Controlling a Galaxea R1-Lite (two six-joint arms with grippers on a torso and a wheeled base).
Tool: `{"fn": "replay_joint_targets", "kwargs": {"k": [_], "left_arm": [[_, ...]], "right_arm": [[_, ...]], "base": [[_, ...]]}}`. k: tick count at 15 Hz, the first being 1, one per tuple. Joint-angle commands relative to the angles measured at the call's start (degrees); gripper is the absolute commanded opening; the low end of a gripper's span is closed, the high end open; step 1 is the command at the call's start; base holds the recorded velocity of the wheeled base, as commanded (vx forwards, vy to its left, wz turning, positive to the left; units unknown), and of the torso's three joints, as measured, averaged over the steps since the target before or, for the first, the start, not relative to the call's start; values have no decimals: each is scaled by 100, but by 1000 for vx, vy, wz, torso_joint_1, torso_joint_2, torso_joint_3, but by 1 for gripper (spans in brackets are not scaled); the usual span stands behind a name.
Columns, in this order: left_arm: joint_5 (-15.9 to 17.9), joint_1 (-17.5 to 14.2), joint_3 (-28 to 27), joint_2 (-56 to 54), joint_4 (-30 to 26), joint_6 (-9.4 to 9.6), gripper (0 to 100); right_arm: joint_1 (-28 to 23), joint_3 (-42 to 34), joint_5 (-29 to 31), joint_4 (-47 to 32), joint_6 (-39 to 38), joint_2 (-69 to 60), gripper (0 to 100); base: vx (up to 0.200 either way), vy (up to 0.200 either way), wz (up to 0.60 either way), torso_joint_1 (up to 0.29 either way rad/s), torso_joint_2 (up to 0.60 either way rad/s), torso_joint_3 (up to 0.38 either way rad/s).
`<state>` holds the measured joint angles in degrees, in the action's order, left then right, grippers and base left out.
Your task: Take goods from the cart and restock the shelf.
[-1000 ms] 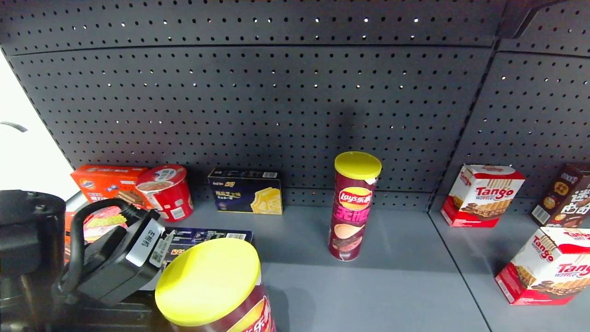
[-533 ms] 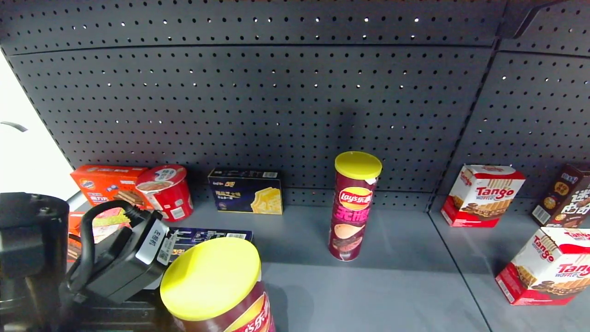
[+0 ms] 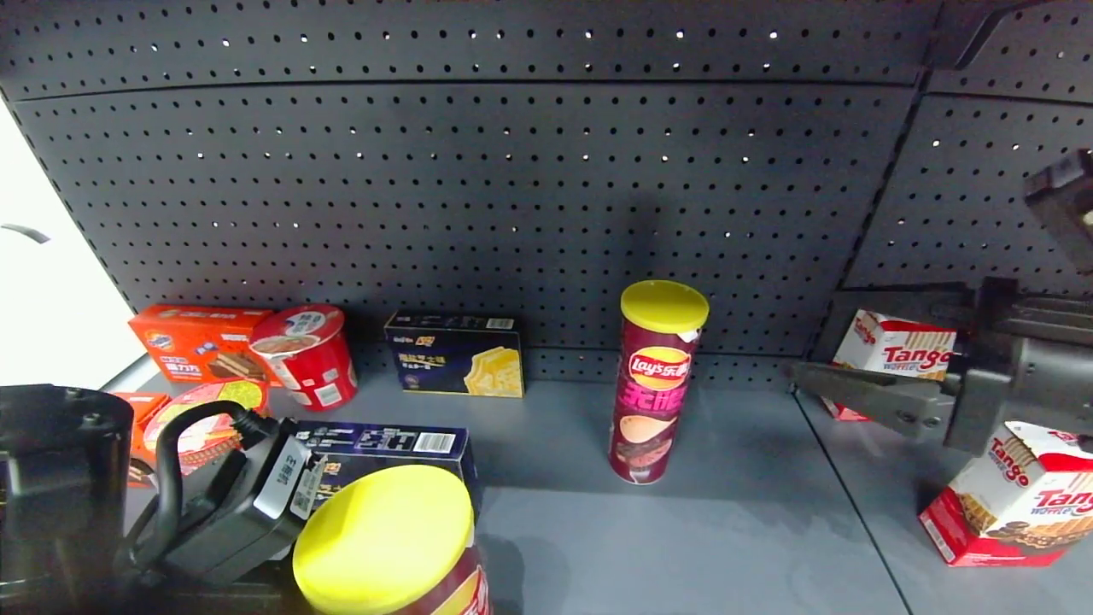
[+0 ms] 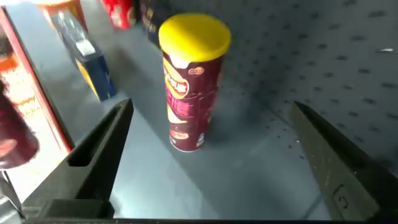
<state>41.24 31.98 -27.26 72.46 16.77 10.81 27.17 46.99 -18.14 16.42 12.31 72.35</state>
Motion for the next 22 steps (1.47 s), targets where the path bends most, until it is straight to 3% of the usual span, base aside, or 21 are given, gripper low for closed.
{"fn": "replay_joint_targets", "kwargs": {"k": [1, 14, 22], "left_arm": [[7, -7, 98, -57, 1, 0, 0], [24, -7, 10, -48, 1, 0, 0], [24, -7, -52, -39, -8, -9, 0]], "right_arm": [[34, 47, -155, 28, 184, 543, 100], [-256, 20, -1869, 546, 834, 1580, 100], [-379, 310, -2238, 1091, 834, 2617, 100]], "base": [[0, 0, 0, 0, 0, 0], [0, 0, 0, 0, 0, 0], [0, 0, 0, 0, 0, 0]]}}
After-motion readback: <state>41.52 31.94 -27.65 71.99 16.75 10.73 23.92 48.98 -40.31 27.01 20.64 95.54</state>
